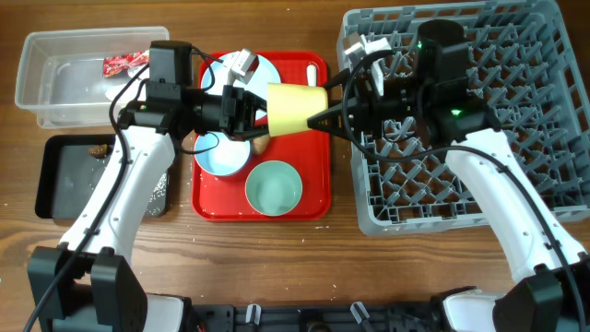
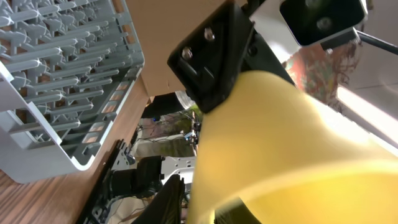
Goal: Sort waste into correct bins and load items into the dishwasher rack
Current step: 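Place the yellow cup into the dish rack with right gripper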
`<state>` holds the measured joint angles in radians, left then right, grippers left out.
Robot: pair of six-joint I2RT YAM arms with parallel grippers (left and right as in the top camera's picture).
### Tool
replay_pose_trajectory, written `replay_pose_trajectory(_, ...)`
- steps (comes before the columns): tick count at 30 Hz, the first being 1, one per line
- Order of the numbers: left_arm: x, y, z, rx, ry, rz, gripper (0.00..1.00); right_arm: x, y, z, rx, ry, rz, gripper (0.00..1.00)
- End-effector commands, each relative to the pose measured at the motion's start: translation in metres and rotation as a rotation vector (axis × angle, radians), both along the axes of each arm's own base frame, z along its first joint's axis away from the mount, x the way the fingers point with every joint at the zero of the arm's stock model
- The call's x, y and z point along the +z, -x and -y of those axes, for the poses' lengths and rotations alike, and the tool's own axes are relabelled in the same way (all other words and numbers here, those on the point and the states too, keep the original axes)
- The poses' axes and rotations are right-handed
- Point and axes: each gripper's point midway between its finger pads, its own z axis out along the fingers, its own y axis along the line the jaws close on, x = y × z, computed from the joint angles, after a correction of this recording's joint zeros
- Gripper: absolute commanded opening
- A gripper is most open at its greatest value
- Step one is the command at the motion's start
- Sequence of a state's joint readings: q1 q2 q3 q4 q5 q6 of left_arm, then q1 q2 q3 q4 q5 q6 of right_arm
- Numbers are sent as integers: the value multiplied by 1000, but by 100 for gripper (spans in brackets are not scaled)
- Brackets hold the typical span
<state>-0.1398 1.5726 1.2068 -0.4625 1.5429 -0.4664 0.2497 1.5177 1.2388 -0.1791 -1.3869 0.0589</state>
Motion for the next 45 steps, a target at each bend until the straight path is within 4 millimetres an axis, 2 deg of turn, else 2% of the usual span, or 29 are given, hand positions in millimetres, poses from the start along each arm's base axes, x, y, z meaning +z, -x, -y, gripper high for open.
replay_pose_trajectory(1, 10, 2, -2, -7, 17, 35, 19, 4, -8, 14, -22, -10, -10, 45)
replay_pose_trajectory(9, 10, 2, -2, -6, 17, 40, 20, -12, -35, 61, -187, 29, -111, 45)
replay_pose_trajectory(12, -2, -9, -1, 56, -50, 53, 20, -47, -60, 84, -414, 170, -267, 45)
replay_pose_trajectory(15, -31, -36, -6, 214, -221, 70, 20, -82, -65, 106, -611, 345, -408, 45)
replay_pose_trajectory(17, -81, -68, -35, 448, -525, 31, 20, -104, -57, 130, -765, 500, -496, 45)
replay_pose_trajectory(18, -100, -74, -52, 527, -652, 5, 20, -108, -50, 141, -826, 558, -531, 45)
replay_pose_trajectory(19, -121, -76, -74, 607, -805, -26, 20, -110, -41, 152, -877, 618, -549, 45)
replay_pose_trajectory(21, -145, -71, -107, 692, -1008, -68, 22, -106, -22, 174, -974, 738, -574, 45)
replay_pose_trajectory(25, -155, -66, -128, 736, -1130, -85, 24, -96, 11, 209, -1122, 916, -649, 45)
replay_pose_trajectory(28, -157, -66, -133, 747, -1157, -86, 27, -104, 41, 231, -1211, 1055, -773, 45)
replay_pose_trajectory(30, -158, -63, -134, 744, -1167, -94, 29, -110, 53, 234, -1204, 1106, -833, 45)
replay_pose_trajectory(33, -160, -61, -139, 748, -1195, -102, 30, -129, 61, 237, -1190, 1169, -906, 45)
replay_pose_trajectory(37, -162, -57, -140, 741, -1210, -115, 32, -162, 61, 233, -1122, 1230, -999, 45)
replay_pose_trajectory(42, -162, -56, -141, 740, -1212, -117, 32, -186, 65, 227, -1060, 1294, -1044, 46)
replay_pose_trajectory(44, -163, -56, -141, 738, -1213, -119, 33, -191, 64, 223, -1044, 1296, -1040, 52)
replay_pose_trajectory(45, -163, -55, -141, 737, -1214, -120, 33, -193, 64, 223, -1046, 1295, -1039, 60)
